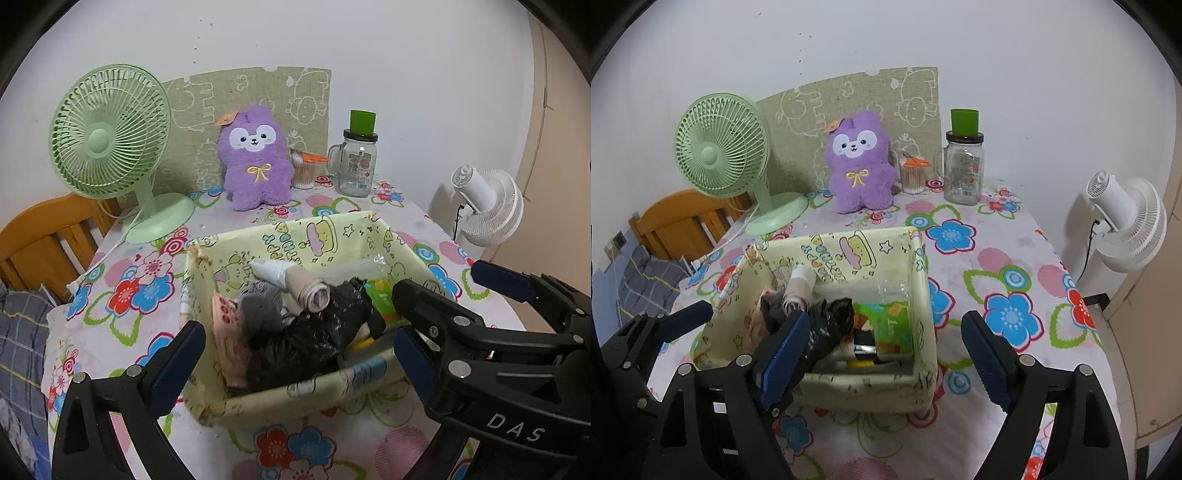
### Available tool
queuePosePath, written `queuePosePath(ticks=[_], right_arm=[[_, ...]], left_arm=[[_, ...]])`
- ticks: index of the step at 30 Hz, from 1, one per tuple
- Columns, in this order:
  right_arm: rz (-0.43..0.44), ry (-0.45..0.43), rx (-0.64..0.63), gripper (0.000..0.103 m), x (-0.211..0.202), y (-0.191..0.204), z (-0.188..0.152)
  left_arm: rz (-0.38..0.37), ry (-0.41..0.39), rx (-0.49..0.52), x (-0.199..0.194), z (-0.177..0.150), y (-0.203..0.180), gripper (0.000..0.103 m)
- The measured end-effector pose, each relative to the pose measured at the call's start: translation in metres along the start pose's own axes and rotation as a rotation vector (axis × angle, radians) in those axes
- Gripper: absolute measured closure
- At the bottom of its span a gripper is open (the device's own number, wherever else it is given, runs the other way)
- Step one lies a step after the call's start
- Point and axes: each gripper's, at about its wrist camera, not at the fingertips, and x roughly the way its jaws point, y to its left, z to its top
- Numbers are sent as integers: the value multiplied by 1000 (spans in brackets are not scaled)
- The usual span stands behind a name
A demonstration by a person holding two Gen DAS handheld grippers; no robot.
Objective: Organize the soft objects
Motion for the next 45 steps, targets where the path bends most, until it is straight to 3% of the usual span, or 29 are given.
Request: queuePosePath(ticks=[27, 45], right_arm=[[-37, -20, 32, 13, -41, -1, -37], [-62, -82, 39, 13, -87, -2, -52]], left_arm=[[4, -17, -51, -40, -38, 11, 0], [47, -96, -86, -91, -54, 19, 0]])
